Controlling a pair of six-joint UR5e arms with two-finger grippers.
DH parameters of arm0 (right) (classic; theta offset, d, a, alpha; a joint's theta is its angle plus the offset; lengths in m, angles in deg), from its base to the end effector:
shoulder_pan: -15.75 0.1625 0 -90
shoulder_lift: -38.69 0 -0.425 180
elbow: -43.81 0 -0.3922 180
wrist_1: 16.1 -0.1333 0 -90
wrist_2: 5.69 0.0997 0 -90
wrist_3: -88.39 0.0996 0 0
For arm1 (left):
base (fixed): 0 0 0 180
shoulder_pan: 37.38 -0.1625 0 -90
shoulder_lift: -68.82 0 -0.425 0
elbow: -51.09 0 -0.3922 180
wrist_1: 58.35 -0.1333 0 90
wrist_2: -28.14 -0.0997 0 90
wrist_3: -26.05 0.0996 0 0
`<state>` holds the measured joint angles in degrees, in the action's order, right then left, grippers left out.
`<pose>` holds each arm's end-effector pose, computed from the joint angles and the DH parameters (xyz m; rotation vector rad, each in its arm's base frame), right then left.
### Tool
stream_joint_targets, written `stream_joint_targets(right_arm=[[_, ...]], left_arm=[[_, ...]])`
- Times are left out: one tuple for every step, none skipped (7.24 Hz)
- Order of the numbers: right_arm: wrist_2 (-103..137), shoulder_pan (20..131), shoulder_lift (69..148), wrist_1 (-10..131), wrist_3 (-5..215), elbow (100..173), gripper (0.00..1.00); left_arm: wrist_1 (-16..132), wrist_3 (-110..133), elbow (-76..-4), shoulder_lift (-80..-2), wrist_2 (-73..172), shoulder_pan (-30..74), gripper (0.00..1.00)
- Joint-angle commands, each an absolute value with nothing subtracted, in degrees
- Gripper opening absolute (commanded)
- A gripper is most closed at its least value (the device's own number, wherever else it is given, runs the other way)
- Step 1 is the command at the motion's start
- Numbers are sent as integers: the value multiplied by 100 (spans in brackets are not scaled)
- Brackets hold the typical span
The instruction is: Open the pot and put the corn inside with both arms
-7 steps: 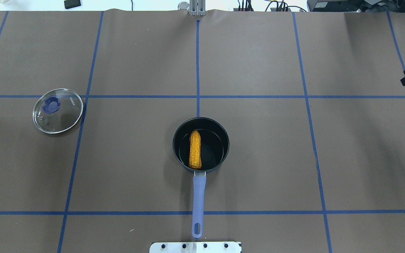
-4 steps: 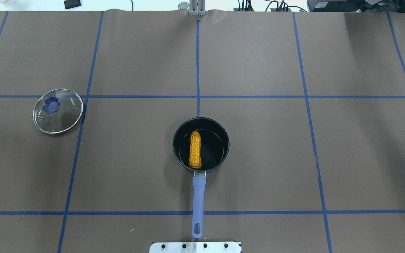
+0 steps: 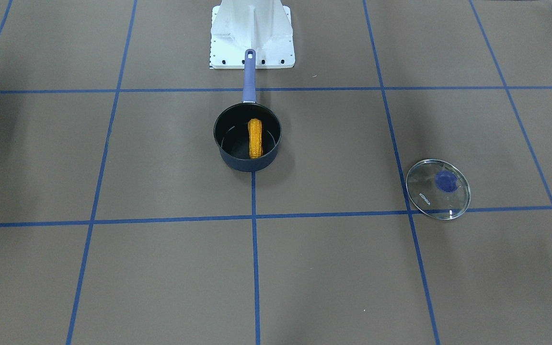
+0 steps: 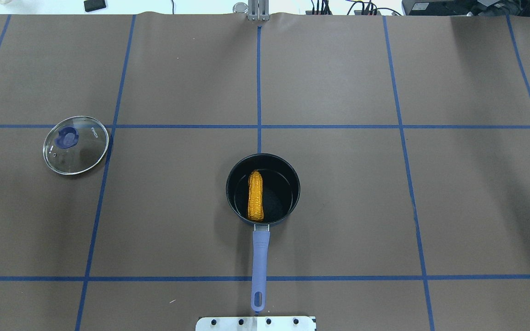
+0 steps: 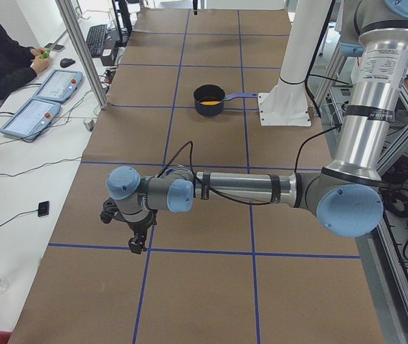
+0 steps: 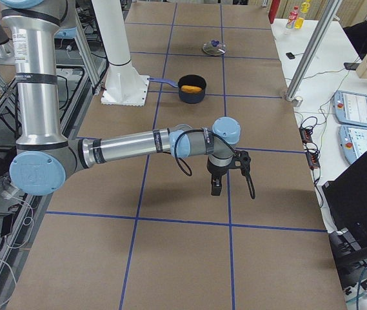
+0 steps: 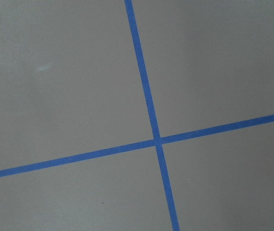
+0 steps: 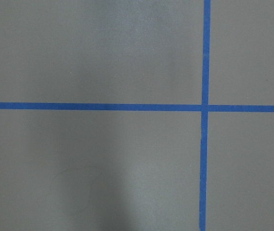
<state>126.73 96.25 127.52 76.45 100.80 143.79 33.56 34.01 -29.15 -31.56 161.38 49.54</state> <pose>-0.0178 -0.5071 0.5694 0.0001 -0.7526 -0.0072 -0.0343 -0.5742 0.6444 0.0743 0.7534 0.2001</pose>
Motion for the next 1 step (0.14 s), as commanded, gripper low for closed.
stream_joint_targets(right_arm=[[12685,9626,12764,7645,10087,14383,100]], left_arm=[[3367,3388,-2916,-3147,16138,4955,99]])
